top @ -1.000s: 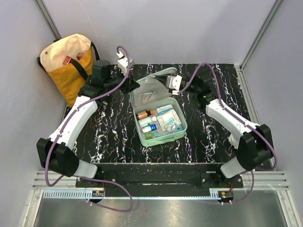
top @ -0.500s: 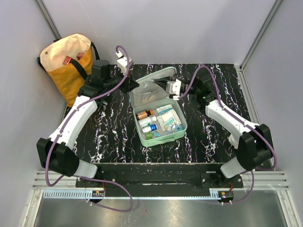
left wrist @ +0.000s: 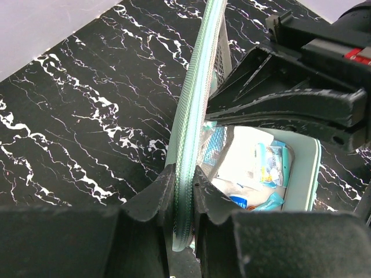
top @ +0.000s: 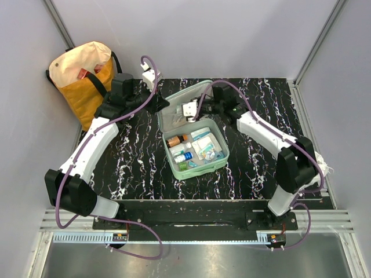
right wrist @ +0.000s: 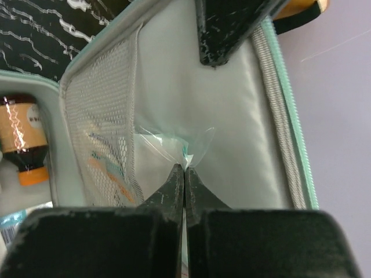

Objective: Organize the medicine kit
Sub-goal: Place the medical item at the medicine box.

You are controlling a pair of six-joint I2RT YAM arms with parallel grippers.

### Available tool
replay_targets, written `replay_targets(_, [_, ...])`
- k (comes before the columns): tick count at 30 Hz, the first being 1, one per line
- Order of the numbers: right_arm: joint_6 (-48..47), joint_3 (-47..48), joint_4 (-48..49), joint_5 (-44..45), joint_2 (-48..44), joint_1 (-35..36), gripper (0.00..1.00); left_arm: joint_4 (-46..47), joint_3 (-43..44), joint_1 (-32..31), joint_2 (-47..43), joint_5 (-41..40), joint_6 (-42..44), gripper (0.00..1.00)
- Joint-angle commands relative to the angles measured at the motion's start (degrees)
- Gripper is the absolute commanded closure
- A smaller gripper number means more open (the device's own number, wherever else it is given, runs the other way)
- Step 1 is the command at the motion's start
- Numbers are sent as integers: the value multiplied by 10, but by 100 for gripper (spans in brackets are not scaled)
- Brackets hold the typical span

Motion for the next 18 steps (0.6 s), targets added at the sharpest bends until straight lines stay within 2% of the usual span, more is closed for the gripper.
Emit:
replay_targets(1, [-82, 78, -143, 66, 17, 15, 100, -5, 2, 5, -25, 0, 3, 91])
replay_targets(8, [-150, 260, -448, 59, 86, 18, 99, -6, 6, 10, -25, 4, 2, 90])
replay_targets(9, [-157, 255, -451, 69, 85, 18, 97, -6, 4, 10, -26, 4, 1, 91])
replay_targets(12, [-132, 199, -366, 91, 50, 20, 94, -5, 4, 12, -27, 2, 1, 91])
replay_targets(18, [-132, 200, -359, 137, 46, 20, 89, -3, 2, 13, -32, 5, -3, 90])
